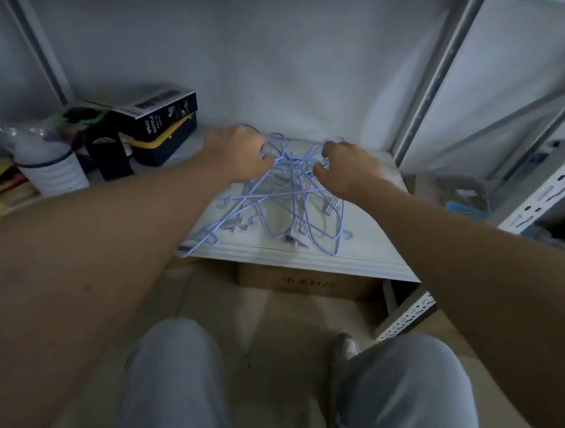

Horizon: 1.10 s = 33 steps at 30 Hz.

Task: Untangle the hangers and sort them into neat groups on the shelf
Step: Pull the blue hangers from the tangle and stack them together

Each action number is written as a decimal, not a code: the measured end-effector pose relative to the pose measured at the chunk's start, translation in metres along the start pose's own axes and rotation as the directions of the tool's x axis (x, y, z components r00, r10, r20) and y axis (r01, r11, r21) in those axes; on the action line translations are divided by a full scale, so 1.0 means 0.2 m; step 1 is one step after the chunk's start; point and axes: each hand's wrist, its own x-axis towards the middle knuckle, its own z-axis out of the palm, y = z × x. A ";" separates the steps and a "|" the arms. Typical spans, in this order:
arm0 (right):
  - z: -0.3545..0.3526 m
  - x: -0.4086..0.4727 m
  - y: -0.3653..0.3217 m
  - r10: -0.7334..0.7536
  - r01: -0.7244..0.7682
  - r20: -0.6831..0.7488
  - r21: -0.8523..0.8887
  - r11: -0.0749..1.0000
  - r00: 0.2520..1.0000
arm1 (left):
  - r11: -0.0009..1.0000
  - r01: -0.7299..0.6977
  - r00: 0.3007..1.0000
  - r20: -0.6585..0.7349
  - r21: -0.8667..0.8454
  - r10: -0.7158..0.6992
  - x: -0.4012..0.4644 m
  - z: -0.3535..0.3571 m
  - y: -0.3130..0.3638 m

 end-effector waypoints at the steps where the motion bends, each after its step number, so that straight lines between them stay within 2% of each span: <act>1: 0.02 0.05 0.00 0.005 -0.005 0.025 0.004 1.000 1.000 | 1.000 0.003 1.000 0.024 0.004 -0.003 0.04 0.02 -0.01; 7: 0.15 0.35 0.05 0.020 -0.020 0.036 0.005 1.000 0.999 | 1.000 0.020 0.996 0.082 -0.011 -0.019 0.29 0.18 -0.11; 13: 0.21 0.53 0.08 0.035 -0.035 0.029 0.020 0.999 0.999 | 1.000 0.000 0.999 0.042 -0.029 0.001 0.45 0.29 -0.16; 18: 0.31 0.63 0.12 0.021 -0.020 0.057 -0.007 1.000 0.998 | 1.000 -0.006 0.984 0.176 0.026 0.001 0.60 0.50 -0.13; 20: 0.34 0.68 0.14 0.019 -0.018 0.054 -0.015 1.000 0.998 | 0.999 -0.016 0.984 0.177 0.048 0.007 0.67 0.57 -0.13; 23: 0.39 0.73 0.17 0.028 -0.026 0.055 -0.031 0.999 0.998 | 1.000 -0.005 0.982 0.190 0.005 0.004 0.75 0.66 -0.15; 27: 0.44 0.78 0.20 0.030 -0.028 0.051 -0.035 0.999 0.998 | 0.999 0.022 0.952 0.304 -0.034 -0.011 0.82 0.78 -0.15; 31: 0.47 0.80 0.21 0.044 -0.042 0.060 -0.026 0.999 0.997 | 1.000 -0.016 0.949 0.314 0.021 0.009 0.85 0.85 -0.17; 33: 0.48 0.81 0.21 0.040 -0.038 0.063 -0.022 0.999 0.997 | 1.000 -0.023 0.951 0.309 -0.008 0.024 0.85 0.85 -0.18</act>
